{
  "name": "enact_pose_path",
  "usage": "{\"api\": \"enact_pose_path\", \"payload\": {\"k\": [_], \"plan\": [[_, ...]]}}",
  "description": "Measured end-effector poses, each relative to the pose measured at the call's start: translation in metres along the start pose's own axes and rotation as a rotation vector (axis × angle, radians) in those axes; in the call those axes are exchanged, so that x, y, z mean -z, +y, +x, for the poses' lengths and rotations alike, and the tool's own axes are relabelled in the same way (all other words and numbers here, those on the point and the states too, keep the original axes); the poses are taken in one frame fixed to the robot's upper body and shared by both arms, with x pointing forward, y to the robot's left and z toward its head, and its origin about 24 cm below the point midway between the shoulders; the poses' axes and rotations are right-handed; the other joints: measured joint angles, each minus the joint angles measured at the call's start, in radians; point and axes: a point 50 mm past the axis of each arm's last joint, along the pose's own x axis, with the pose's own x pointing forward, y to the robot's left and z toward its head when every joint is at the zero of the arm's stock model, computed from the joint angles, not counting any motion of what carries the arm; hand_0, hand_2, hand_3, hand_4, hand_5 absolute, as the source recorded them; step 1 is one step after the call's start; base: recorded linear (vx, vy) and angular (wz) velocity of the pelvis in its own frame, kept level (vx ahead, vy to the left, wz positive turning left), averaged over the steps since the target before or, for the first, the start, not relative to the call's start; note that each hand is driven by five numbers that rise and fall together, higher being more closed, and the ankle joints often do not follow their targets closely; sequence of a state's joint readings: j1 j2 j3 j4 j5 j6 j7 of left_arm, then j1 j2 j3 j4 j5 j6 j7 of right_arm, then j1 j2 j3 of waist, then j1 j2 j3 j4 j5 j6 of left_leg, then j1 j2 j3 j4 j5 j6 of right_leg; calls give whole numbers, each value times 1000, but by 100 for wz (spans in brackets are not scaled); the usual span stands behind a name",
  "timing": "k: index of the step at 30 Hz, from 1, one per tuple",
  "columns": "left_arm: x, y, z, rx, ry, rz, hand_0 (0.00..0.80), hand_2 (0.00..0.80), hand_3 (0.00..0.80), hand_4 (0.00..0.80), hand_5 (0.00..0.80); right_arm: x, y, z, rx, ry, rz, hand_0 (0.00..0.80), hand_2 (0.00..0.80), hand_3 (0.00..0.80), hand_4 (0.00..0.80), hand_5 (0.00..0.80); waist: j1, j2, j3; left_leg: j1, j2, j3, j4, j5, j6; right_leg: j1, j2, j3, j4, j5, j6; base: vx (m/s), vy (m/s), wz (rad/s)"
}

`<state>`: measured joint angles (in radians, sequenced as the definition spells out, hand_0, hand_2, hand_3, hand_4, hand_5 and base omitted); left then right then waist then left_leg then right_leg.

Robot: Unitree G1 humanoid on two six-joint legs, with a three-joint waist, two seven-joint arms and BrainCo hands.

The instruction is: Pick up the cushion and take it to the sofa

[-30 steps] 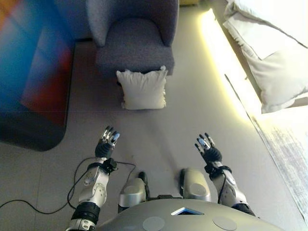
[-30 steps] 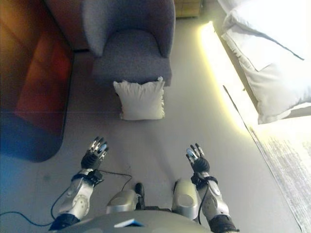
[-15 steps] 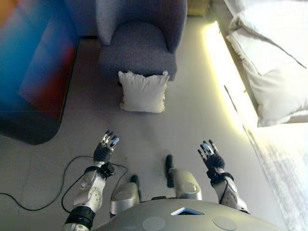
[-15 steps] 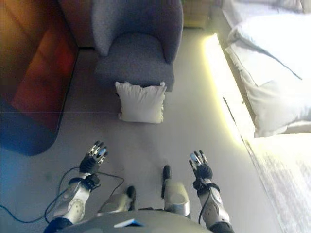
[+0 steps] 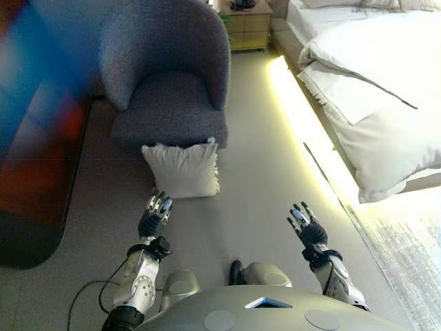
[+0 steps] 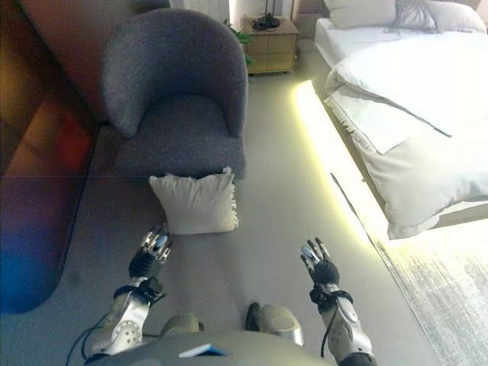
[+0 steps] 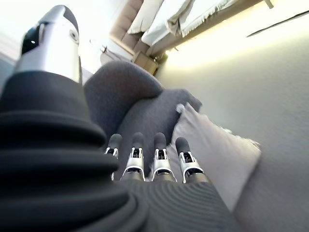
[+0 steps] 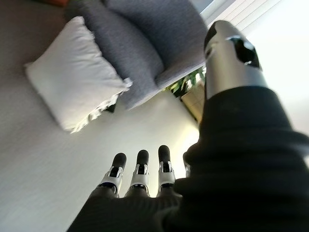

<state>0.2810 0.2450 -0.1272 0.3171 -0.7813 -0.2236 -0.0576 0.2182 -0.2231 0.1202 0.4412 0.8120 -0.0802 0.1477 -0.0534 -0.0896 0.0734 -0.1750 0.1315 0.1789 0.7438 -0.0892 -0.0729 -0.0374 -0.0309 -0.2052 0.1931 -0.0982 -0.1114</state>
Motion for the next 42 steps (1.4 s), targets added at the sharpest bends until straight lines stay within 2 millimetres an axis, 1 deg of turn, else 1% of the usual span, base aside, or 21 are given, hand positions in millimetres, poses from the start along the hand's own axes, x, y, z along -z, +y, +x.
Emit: {"api": "enact_pose_path", "payload": {"k": [2,4,7,10,12,13,15,17,20,24,26,28,30,31,32,34,35,37,38,40,42], "plan": [[-2,-2,1,6,-10,-1,0,0,0,0,0,-4,6,4,-28,-7,-12,0,0,0,0,0,13,10,18,-17,9,1,-122,0,1,27,10,4,-26,-8,2,254,162,-53],[-5,-4,5,12,-27,-33,0,0,0,0,0,-8,8,7,-36,-21,-21,0,0,0,0,0,17,28,29,-17,11,-26,-343,5,-5,44,25,3,-52,-19,21,295,152,-24],[-12,-7,11,24,-59,-69,0,0,0,0,0,-2,2,1,-11,-5,-17,0,0,0,0,0,19,58,59,-9,46,-20,-649,94,-10,83,47,2,-86,-22,36,309,107,1],[-13,-5,10,21,-63,-75,0,0,0,0,0,1,-7,-6,21,4,-12,0,0,0,0,0,44,66,79,-4,89,-22,-749,127,6,128,41,41,-86,-49,60,301,128,-31],[-12,-4,9,19,-59,-79,0,0,0,0,0,1,-12,-9,32,10,-23,0,0,0,0,0,44,71,84,6,102,-22,-755,125,6,160,25,72,-78,-74,98,270,133,-42],[-11,-4,9,21,-59,-80,0,0,0,0,0,2,-17,-13,43,17,-32,0,0,0,0,0,45,91,80,15,102,-18,-752,149,2,174,22,90,-73,-95,130,309,163,-31],[-16,0,9,14,-79,-67,0,0,0,0,0,8,-16,-16,39,35,-17,0,0,0,0,0,44,47,75,30,48,0,-721,204,-9,178,-32,160,-60,-127,170,342,194,-38],[-23,2,11,15,-102,-57,0,0,0,0,0,9,-13,-15,31,32,-8,0,0,0,0,0,42,18,80,47,3,15,-713,256,4,217,-81,175,-95,-120,190,344,213,-21],[-35,-5,19,49,-137,-49,0,0,0,0,0,9,-4,-11,7,23,8,0,0,0,0,0,45,-10,87,50,-59,21,-691,226,35,233,-138,171,-106,-98,218,313,194,9],[-39,-8,21,67,-146,-40,0,0,0,0,0,-3,16,6,-48,-25,21,0,0,0,0,0,62,11,117,38,-70,11,-564,117,38,260,-156,167,-80,-92,227,360,210,-4],[-39,-9,21,72,-143,-38,0,0,0,0,0,-8,18,8,-58,-39,9,0,0,0,0,0,77,15,118,40,-77,10,-551,94,40,257,-171,158,-49,-93,228,335,282,-11],[-36,-10,21,78,-121,-27,0,0,0,0,0,-12,17,9,-56,-47,1,0,0,0,0,0,94,31,115,44,-83,-5,-559,85,53,186,-187,137,77,-103,219,330,331,-8],[-34,-11,21,83,-108,-5,0,0,0,0,0,-9,20,10,-55,-53,17,0,0,0,0,0,93,38,109,53,-126,0,-538,61,88,96,-232,104,297,-102,212,329,400,7],[-33,-12,21,89,-102,13,0,0,0,0,0,-8,20,9,-45,-56,20,0,0,0,0,0,90,38,109,65,-137,2,-534,52,102,47,-261,106,414,-81,181,303,312,29],[-31,-14,21,96,-91,19,0,0,0,0,0,-4,16,4,-20,-49,22,0,0,0,0,0,81,49,100,83,-163,-5,-535,35,113,-3,-274,119,519,-3,113,246,244,30],[-33,-11,21,95,-91,31,0,0,0,0,0,6,13,-2,6,-20,23,0,0,0,0,0,67,73,88,120,-172,-20,-560,28,145,-70,-293,157,636,151,123,231,103,25],[-35,-8,20,90,-91,44,0,0,0,0,0,12,11,-6,17,-4,29,0,0,0,0,0,68,79,71,132,-177,-20,-586,25,154,-115,-287,170,660,138,145,289,-29,11],[-42,-4,20,87,-103,65,0,0,0,0,0,16,11,-8,21,4,36,0,0,0,0,0,65,85,69,147,-180,-27,-607,34,163,-156,-267,172,590,49,177,286,-121,10],[-44,-2,20,86,-105,75,0,0,0,0,0,18,9,-11,31,9,39,0,0,0,0,0,47,83,68,159,-184,-45,-618,29,163,-164,-237,171,472,9,205,270,-162,26],[-45,-2,20,87,-106,79,0,0,0,0,0,19,7,-12,37,14,40,0,0,0,0,0,35,75,71,183,-188,-58,-634,34,169,-170,-204,174,317,6,223,271,-155,33],[-43,0,18,84,-96,86,0,0,0,0,0,21,6,-13,39,18,54,0,0,0,0,0,14,30,64,211,-213,-76,-648,23,165,-182,-195,171,185,38,259,281,-105,35]]}}
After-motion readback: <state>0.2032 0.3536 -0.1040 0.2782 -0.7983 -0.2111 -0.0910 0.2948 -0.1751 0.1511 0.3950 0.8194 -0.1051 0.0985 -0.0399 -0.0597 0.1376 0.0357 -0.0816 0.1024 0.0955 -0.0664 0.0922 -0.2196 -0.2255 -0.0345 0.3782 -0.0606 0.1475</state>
